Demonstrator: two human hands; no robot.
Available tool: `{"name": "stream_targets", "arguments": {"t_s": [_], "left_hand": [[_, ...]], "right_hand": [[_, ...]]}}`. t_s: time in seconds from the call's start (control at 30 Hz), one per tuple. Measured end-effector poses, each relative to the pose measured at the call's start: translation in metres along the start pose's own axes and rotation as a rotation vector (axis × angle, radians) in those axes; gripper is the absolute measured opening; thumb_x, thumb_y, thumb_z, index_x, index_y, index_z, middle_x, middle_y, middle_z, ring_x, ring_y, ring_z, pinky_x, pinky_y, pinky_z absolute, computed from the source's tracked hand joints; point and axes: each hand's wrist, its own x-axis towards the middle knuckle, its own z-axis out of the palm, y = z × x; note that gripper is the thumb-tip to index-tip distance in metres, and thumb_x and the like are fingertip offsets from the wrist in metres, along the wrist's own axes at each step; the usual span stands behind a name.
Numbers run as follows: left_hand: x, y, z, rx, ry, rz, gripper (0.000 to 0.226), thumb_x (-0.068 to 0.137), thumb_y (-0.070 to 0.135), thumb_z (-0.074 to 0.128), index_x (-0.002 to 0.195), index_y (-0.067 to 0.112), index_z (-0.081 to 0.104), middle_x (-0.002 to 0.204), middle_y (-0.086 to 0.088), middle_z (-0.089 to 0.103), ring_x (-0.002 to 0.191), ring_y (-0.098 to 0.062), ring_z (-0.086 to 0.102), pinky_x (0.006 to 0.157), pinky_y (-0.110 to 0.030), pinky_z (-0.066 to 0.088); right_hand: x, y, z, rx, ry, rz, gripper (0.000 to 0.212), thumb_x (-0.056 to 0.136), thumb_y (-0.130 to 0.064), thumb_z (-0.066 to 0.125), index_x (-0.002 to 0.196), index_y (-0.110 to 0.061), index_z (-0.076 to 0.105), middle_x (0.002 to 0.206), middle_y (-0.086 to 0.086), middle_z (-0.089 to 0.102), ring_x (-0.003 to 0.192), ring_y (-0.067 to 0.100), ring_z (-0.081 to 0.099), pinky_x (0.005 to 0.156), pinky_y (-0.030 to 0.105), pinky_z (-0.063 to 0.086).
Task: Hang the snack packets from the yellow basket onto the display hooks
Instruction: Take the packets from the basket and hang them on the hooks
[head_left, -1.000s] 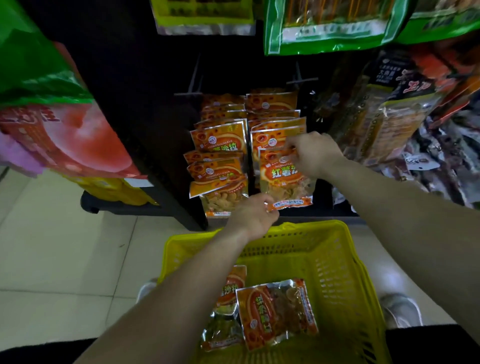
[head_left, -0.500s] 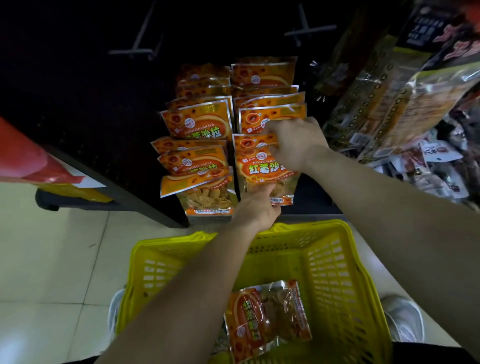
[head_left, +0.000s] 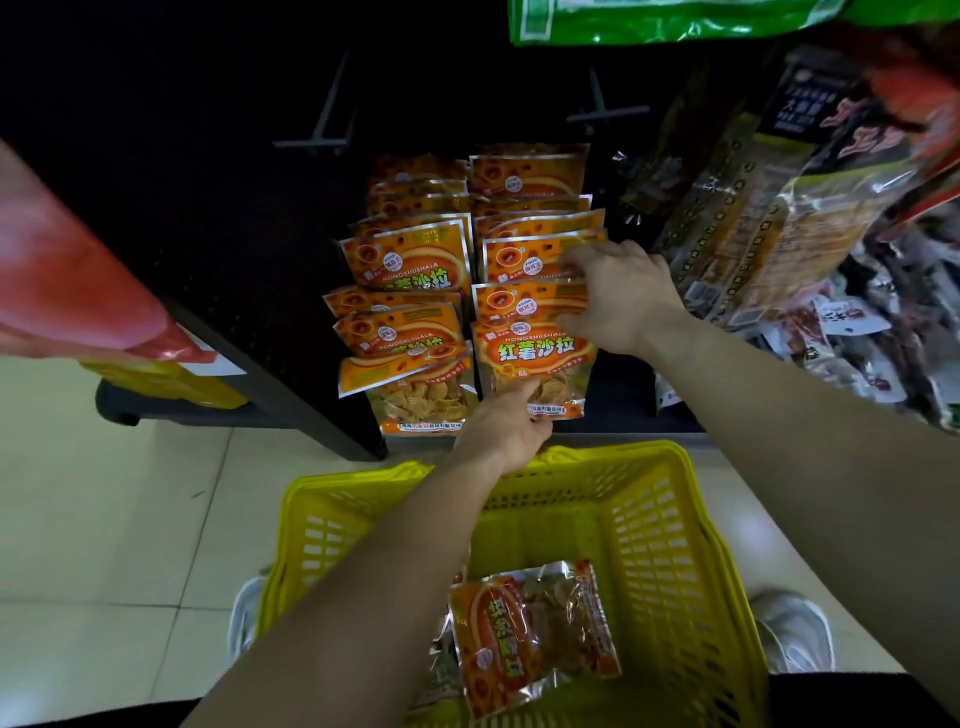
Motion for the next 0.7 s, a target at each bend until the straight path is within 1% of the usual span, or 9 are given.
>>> {"name": "stream_targets", "arguments": {"t_s": [0.13, 0.23, 0.3, 0.37, 0.4, 0.47, 0.5, 0.6, 0.7], "left_hand": [[-0.022, 0.0, -0.014, -0.006, 0.035, -0.023, 0.059, 0.097, 0.043, 0.057, 0.151, 0.04, 0.034, 0.155, 0.004, 0.041, 0.127, -0.023, 0.053, 0.103, -0.043, 0.049], [-0.046, -0.001, -0.026, -0.006, 0.074, -0.016, 0.052, 0.096, 0.043, 0.057, 0.146, 0.042, 0.043, 0.138, 0.0, 0.058, 0.091, -0.018, 0.067, 0.085, -0.039, 0.057], [-0.064, -0.002, -0.033, -0.003, 0.092, -0.002, 0.048, 0.096, 0.041, 0.057, 0.143, 0.042, 0.047, 0.126, -0.002, 0.065, 0.076, -0.018, 0.066, 0.074, -0.034, 0.057], [-0.083, -0.005, -0.038, -0.01, 0.101, -0.013, 0.048, 0.096, 0.038, 0.058, 0.143, 0.039, 0.049, 0.126, -0.002, 0.065, 0.081, -0.02, 0.066, 0.071, -0.029, 0.052], [-0.093, -0.007, -0.039, -0.001, 0.111, -0.01, 0.048, 0.096, 0.037, 0.059, 0.143, 0.037, 0.049, 0.129, -0.002, 0.064, 0.091, -0.021, 0.066, 0.076, -0.029, 0.052], [-0.111, -0.018, -0.036, 0.036, 0.127, -0.001, 0.049, 0.096, 0.037, 0.061, 0.143, 0.032, 0.05, 0.141, -0.001, 0.057, 0.116, -0.022, 0.06, 0.095, -0.03, 0.049], [-0.12, -0.024, -0.033, 0.054, 0.128, -0.003, 0.049, 0.096, 0.038, 0.061, 0.143, 0.032, 0.05, 0.143, 0.0, 0.056, 0.121, -0.022, 0.058, 0.1, -0.03, 0.047], [-0.139, -0.049, -0.018, 0.078, 0.113, -0.046, 0.05, 0.095, 0.039, 0.062, 0.143, 0.031, 0.05, 0.143, 0.0, 0.055, 0.121, -0.021, 0.058, 0.099, -0.027, 0.045], [-0.152, -0.077, 0.001, 0.089, 0.076, -0.117, 0.053, 0.094, 0.042, 0.064, 0.144, 0.03, 0.049, 0.144, -0.001, 0.055, 0.121, -0.023, 0.058, 0.099, -0.031, 0.048]], "right_hand": [[-0.021, -0.005, -0.013, -0.025, 0.008, 0.002, 0.064, 0.084, -0.046, 0.067, 0.141, -0.026, 0.044, 0.141, 0.005, 0.049, 0.128, 0.032, 0.042, 0.106, 0.051, 0.032], [-0.045, -0.008, -0.026, -0.044, 0.051, 0.01, 0.062, 0.086, -0.044, 0.065, 0.141, -0.024, 0.044, 0.138, 0.007, 0.049, 0.128, 0.033, 0.041, 0.105, 0.05, 0.033], [-0.064, -0.009, -0.031, -0.014, 0.073, 0.037, 0.061, 0.087, -0.044, 0.065, 0.141, -0.024, 0.046, 0.137, 0.008, 0.05, 0.128, 0.034, 0.042, 0.105, 0.05, 0.034], [-0.086, -0.009, -0.03, 0.03, 0.066, 0.065, 0.058, 0.088, -0.045, 0.065, 0.14, -0.024, 0.049, 0.134, 0.01, 0.052, 0.128, 0.035, 0.044, 0.105, 0.051, 0.037], [-0.097, -0.009, -0.027, 0.046, 0.052, 0.073, 0.056, 0.088, -0.045, 0.064, 0.138, -0.024, 0.051, 0.132, 0.01, 0.053, 0.126, 0.036, 0.045, 0.104, 0.05, 0.038], [-0.12, -0.009, -0.014, 0.083, 0.024, 0.075, 0.048, 0.089, -0.039, 0.063, 0.133, -0.023, 0.055, 0.126, 0.01, 0.055, 0.123, 0.037, 0.048, 0.101, 0.047, 0.042], [-0.132, -0.009, -0.006, 0.098, 0.015, 0.07, 0.045, 0.089, -0.036, 0.062, 0.131, -0.023, 0.057, 0.124, 0.01, 0.056, 0.121, 0.036, 0.049, 0.099, 0.045, 0.043], [-0.162, -0.01, 0.023, 0.092, -0.059, 0.057, 0.044, 0.088, -0.034, 0.063, 0.13, -0.024, 0.056, 0.124, 0.007, 0.055, 0.119, 0.034, 0.05, 0.098, 0.043, 0.045], [-0.185, -0.009, 0.058, 0.094, -0.189, 0.069, 0.044, 0.091, -0.035, 0.061, 0.133, -0.025, 0.054, 0.135, 0.006, 0.051, 0.126, 0.032, 0.046, 0.101, 0.042, 0.044]]}}
